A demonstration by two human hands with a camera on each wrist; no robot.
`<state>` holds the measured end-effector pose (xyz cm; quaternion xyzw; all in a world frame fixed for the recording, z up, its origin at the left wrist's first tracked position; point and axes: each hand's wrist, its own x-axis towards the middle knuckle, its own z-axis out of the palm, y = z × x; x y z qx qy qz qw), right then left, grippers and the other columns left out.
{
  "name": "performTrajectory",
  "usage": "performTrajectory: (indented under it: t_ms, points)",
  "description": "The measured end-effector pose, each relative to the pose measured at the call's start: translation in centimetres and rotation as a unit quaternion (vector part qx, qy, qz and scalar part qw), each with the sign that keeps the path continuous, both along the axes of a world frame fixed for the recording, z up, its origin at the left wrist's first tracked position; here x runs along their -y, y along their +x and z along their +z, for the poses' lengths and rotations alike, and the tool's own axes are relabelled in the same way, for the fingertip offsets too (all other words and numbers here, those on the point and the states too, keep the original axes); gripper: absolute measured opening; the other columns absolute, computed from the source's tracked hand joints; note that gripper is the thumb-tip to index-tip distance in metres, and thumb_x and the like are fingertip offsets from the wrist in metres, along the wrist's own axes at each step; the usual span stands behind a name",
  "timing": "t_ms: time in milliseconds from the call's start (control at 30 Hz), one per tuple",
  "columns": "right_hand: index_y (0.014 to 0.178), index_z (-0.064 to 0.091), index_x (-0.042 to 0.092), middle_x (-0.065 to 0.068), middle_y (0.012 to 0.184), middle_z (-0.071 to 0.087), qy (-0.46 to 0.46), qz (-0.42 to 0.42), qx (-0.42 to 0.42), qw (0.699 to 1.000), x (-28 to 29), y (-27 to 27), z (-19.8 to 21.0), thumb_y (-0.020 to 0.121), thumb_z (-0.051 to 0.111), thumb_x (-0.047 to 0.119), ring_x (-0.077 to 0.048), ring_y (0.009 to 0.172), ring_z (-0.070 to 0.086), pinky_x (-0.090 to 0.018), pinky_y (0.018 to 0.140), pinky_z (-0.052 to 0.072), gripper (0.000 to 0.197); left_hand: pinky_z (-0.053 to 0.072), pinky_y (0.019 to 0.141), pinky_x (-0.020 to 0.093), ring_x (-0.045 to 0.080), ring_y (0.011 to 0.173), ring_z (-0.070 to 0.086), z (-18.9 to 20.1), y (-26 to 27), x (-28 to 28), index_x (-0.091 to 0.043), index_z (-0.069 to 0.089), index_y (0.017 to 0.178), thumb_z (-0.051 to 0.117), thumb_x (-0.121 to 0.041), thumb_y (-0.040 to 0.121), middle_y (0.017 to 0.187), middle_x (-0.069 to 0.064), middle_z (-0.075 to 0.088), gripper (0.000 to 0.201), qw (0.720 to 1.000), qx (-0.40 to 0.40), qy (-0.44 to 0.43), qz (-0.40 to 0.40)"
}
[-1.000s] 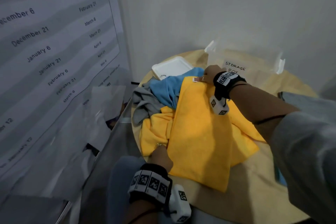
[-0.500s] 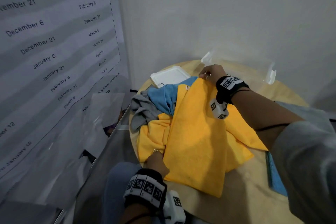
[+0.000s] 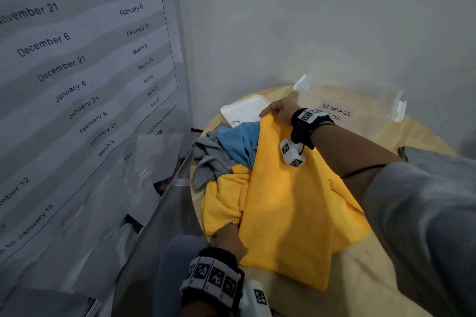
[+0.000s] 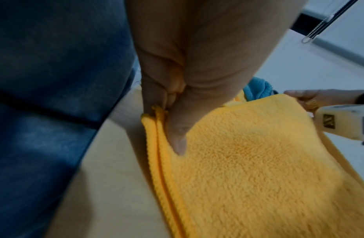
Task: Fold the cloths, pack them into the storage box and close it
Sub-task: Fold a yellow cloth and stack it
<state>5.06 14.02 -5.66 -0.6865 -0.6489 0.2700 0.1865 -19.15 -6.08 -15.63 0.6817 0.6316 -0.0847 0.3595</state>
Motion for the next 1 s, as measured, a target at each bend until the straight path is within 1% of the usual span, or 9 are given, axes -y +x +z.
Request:
performTrajectory:
  t_ms: [133,233,300,400,567,667,833,900,1000]
  points:
    - [0.132,0.054,0.018,-0.003,0.120,0.055,-0.047,0.056,0.072,0.995,-0.1,-0.9,-2.8,0.094,0.039,-0.001,-0.018,0.094,0.055,-0.017,0.080,0.043,0.045,0.045,0.091,0.030,0.024,0.116,0.051,0.0,-0.1,-0.4,-0.027,0.021,0.068,0.065,-0.021,0.085,0.122,0.008,0.053,0.047,1.000,-0.011,-0.018,-0.007]
    - [0.147,0.028,0.022,-0.009,0.155,0.021,-0.035,0.061,0.161,0.984,0.3,-0.7,-4.0,0.098,0.042,0.016,-0.028,0.138,0.032,-0.033,0.111,0.026,0.051,0.046,0.091,0.032,0.027,0.116,0.052,0.5,-0.3,-0.5,-0.027,0.026,0.070,0.061,-0.019,0.087,0.110,0.004,0.055,0.039,0.999,0.004,-0.034,-0.007]
    - [0.148,0.023,0.019,-0.010,0.158,0.011,0.026,-0.012,0.115,0.993,1.2,-0.1,-2.9,0.099,0.041,0.026,-0.029,0.141,0.025,-0.035,0.112,0.024,0.053,0.047,0.089,0.031,0.028,0.117,0.052,1.2,-0.3,-0.3,-0.024,0.044,0.091,0.059,-0.025,0.090,0.123,0.009,0.053,0.015,0.996,0.052,-0.061,0.030]
    - [0.146,0.029,0.012,-0.011,0.156,0.016,0.098,-0.027,0.009,0.995,5.1,1.0,-0.7,0.101,0.036,0.022,-0.027,0.143,0.019,-0.031,0.113,0.017,0.047,0.047,0.094,0.034,0.029,0.119,0.051,1.7,0.0,0.3,-0.001,0.030,0.138,0.051,-0.041,0.094,0.134,0.013,0.048,0.063,0.995,0.034,-0.055,0.077]
    - [0.137,0.047,0.017,-0.001,0.151,0.032,0.055,0.030,0.058,0.996,16.2,2.7,-1.8,0.098,0.038,0.005,-0.024,0.138,0.031,-0.037,0.113,0.022,0.041,0.045,0.093,0.042,0.030,0.115,0.048,4.1,1.8,0.5,-0.012,0.035,0.133,0.035,-0.017,0.099,0.129,0.011,0.044,0.035,0.985,-0.055,0.163,0.021]
    - [0.137,0.047,0.019,0.002,0.152,0.031,0.061,0.026,0.116,0.991,21.9,3.4,-3.8,0.091,0.039,-0.011,-0.024,0.138,0.032,-0.038,0.112,0.027,0.055,0.044,0.088,0.041,0.029,0.114,0.046,5.6,3.0,-0.5,-0.020,0.049,0.119,0.033,-0.002,0.095,0.126,0.007,0.042,0.034,0.956,0.038,0.289,-0.031]
    - [0.144,-0.023,0.036,0.007,0.152,-0.021,0.038,0.157,0.242,0.957,27.0,4.5,-7.7,0.092,0.050,0.004,-0.023,0.144,-0.011,-0.043,0.121,0.005,0.095,0.019,0.115,0.042,0.028,0.146,-0.001,4.5,2.9,-3.9,-0.030,-0.002,0.150,0.042,-0.003,0.096,0.157,0.005,-0.016,0.075,0.874,-0.098,0.388,-0.275]
    - [0.145,-0.023,0.031,0.005,0.153,-0.023,0.046,0.203,0.309,0.928,27.5,4.7,-8.8,0.082,0.068,0.024,-0.026,0.142,-0.004,-0.044,0.120,0.002,0.110,0.009,0.118,0.047,0.027,0.144,-0.018,3.7,3.2,-4.5,-0.026,-0.025,0.144,0.036,-0.003,0.097,0.146,-0.001,-0.039,0.080,0.845,-0.153,0.377,-0.348]
    - [0.133,-0.040,0.037,0.005,0.149,-0.026,0.024,0.262,0.346,0.901,27.1,4.4,-9.6,0.086,0.063,0.020,-0.023,0.138,-0.017,-0.043,0.120,0.000,0.114,0.005,0.117,0.046,0.025,0.144,-0.019,2.8,3.6,-4.8,-0.026,-0.027,0.143,0.030,0.000,0.099,0.149,-0.004,-0.036,0.076,0.833,-0.201,0.313,-0.410]
